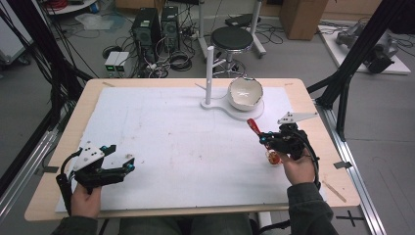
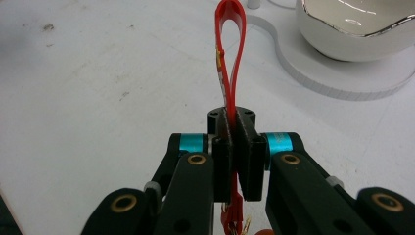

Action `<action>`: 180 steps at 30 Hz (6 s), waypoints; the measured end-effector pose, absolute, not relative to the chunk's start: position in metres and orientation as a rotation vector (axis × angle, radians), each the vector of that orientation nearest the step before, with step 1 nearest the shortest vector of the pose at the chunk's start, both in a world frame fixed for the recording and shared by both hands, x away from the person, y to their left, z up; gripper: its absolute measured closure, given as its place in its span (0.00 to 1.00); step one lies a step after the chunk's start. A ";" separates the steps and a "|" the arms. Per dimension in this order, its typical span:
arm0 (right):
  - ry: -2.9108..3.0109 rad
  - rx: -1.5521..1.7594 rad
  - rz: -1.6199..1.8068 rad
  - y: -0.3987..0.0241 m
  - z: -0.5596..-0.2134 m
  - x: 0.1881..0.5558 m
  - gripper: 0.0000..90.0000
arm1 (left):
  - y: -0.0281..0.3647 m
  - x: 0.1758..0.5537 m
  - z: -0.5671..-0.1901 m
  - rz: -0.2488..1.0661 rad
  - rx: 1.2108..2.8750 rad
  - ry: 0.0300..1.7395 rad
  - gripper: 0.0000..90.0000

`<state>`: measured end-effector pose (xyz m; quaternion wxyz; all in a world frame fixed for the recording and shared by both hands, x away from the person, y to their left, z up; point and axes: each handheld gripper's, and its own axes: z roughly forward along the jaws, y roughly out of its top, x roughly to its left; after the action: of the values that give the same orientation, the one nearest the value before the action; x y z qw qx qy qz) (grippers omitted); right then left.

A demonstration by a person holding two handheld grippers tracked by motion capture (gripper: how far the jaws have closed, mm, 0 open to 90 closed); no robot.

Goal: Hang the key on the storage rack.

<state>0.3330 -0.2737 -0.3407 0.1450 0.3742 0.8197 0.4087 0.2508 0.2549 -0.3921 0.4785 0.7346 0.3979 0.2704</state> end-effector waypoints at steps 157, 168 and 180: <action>2.257 1.120 1.122 -0.134 -0.317 0.473 0.96 | 0.261 0.249 -0.390 0.679 1.769 0.971 0.23; 2.257 1.134 1.104 -0.132 -0.320 0.476 0.96 | 0.260 0.249 -0.390 0.677 1.770 0.969 0.23; 2.266 1.141 1.092 -0.131 -0.324 0.478 0.96 | 0.260 0.248 -0.389 0.679 1.774 0.964 0.23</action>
<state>0.4778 -0.1306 -0.3235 0.1885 0.4056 0.8057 0.3883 0.2482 0.2604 -0.3894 0.4844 0.7286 0.3958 0.2790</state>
